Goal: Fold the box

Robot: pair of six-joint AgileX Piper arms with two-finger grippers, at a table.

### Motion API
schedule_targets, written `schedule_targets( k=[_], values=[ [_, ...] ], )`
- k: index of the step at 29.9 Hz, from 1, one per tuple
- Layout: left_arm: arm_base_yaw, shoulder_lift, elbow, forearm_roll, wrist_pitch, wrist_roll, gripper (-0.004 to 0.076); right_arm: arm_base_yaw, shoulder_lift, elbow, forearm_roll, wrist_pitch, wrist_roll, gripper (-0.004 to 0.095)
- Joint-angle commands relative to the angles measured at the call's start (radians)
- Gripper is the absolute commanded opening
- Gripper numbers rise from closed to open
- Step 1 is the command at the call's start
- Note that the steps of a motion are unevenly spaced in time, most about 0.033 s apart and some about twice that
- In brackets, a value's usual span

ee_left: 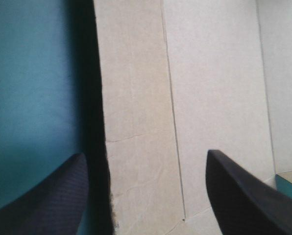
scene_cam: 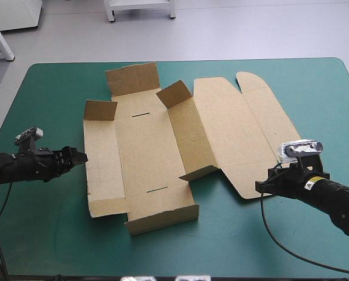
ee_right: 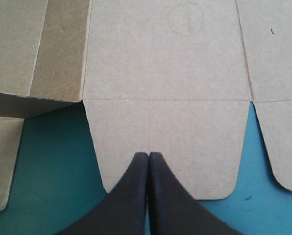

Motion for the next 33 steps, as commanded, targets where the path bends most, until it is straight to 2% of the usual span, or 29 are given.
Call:
schedule_targets(
  k=[1,3,10,15,28,33],
  values=[
    [0.012,0.044,-0.032,-0.11,0.073,0.074,0.0494,-0.001,-0.003,-0.037,0.011,-0.051,-0.009,-0.0019],
    [0.011,0.097,-0.032,-0.119,0.102,0.102,0.0494,-0.001,-0.003,-0.037,0.011,-0.051,-0.009,-0.0019],
    [0.011,0.213,-0.032,-0.119,0.109,0.158,0.0494,-0.001,-0.003,-0.037,0.009,-0.047,-0.011,-0.0019],
    [0.011,0.284,-0.032,-0.194,0.18,0.231,0.0494,-0.001,-0.003,-0.037,0.013,-0.049,-0.011,-0.0019],
    [-0.044,0.333,-0.032,-0.25,0.206,0.286,0.0493,-0.001,-0.003,-0.037,0.013,-0.053,-0.009,-0.0019],
    [-0.058,0.344,-0.032,-0.252,0.212,0.291,0.0427,-0.001,-0.003,-0.037,0.013,-0.053,-0.009,-0.0019]
  ],
)
